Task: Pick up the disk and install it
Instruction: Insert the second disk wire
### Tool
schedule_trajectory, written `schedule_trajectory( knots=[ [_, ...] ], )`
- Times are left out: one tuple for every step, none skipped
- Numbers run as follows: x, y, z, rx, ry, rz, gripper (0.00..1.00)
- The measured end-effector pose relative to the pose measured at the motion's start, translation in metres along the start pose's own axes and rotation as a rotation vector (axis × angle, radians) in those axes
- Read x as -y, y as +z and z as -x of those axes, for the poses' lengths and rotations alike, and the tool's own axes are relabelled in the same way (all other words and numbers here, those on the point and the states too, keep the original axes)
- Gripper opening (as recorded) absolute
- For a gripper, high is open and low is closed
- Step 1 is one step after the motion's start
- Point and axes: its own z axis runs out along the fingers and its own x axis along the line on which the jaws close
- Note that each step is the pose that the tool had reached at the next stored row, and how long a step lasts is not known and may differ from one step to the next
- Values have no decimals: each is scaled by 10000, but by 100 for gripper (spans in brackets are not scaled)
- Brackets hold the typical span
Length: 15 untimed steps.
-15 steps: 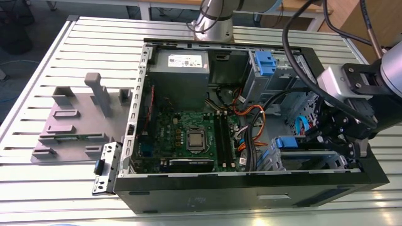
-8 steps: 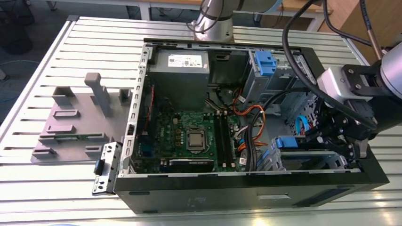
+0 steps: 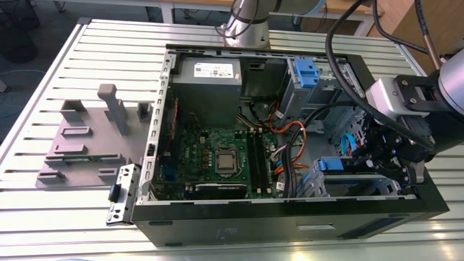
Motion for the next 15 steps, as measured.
schedule_trajectory(
  knots=[
    [0,0,0,-1,0,0,24],
    [0,0,0,0,0,0,24],
    [0,0,0,-1,0,0,24],
    [0,0,0,-1,0,0,24],
    [0,-6,1,8,-1,0,24],
    [-1,-18,3,22,-1,0,24],
    [-2,-38,6,42,-2,0,24],
    [-3,-63,10,70,-3,0,24],
    [-4,-89,14,103,-5,1,24],
    [-5,-104,16,134,-6,1,24],
    [-5,-110,17,161,-7,1,24],
    [-5,-113,17,193,-9,1,24],
    [-5,-113,16,229,-10,2,24],
    [-5,-114,16,258,-12,2,24],
    [-5,-114,16,279,-13,2,24]
  ],
)
